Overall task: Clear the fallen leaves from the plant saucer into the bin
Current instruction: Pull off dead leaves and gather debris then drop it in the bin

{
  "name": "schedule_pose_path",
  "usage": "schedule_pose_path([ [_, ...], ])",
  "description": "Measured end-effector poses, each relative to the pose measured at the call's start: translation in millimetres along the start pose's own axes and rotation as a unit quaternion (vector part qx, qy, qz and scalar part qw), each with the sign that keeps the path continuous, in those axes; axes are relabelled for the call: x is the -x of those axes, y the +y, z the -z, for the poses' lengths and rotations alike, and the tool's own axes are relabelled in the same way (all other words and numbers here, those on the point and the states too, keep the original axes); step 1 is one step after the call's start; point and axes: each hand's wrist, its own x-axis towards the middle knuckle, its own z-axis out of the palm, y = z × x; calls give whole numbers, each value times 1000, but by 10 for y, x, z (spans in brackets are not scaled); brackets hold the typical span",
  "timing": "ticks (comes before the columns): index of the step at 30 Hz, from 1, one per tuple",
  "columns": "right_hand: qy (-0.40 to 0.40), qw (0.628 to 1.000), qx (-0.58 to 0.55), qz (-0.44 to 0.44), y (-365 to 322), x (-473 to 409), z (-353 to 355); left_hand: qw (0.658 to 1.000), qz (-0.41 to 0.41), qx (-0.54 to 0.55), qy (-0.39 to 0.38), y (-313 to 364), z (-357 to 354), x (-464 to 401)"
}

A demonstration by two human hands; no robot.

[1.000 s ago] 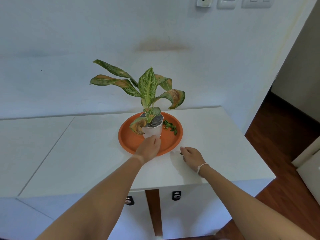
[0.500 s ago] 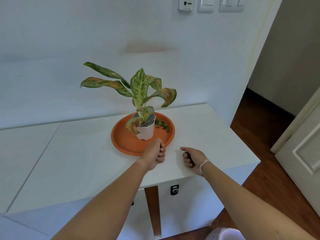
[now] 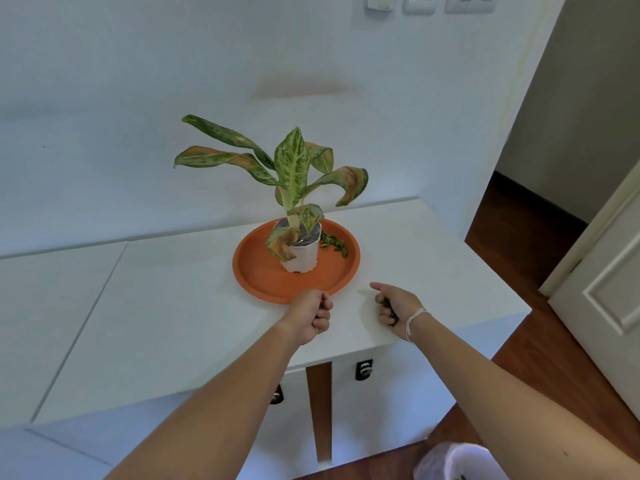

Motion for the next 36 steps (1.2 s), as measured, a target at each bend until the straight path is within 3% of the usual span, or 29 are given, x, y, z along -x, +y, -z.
schedule_pose_path([
  [14, -14, 978, 207, 15, -473, -510, -294, 993, 23, -71, 96, 33, 60, 104],
  [24, -68, 970, 233, -12, -468, -686, -341, 976, -43, 5, 213, 59, 207, -12],
  [28, -86, 977, 189, -36, -350, -590, -396, 960, -73, -2, 269, 44, 310, -34],
  [36, -108, 979, 156, -76, -148, -338, -493, 945, -97, -51, 307, -34, 235, -42],
])
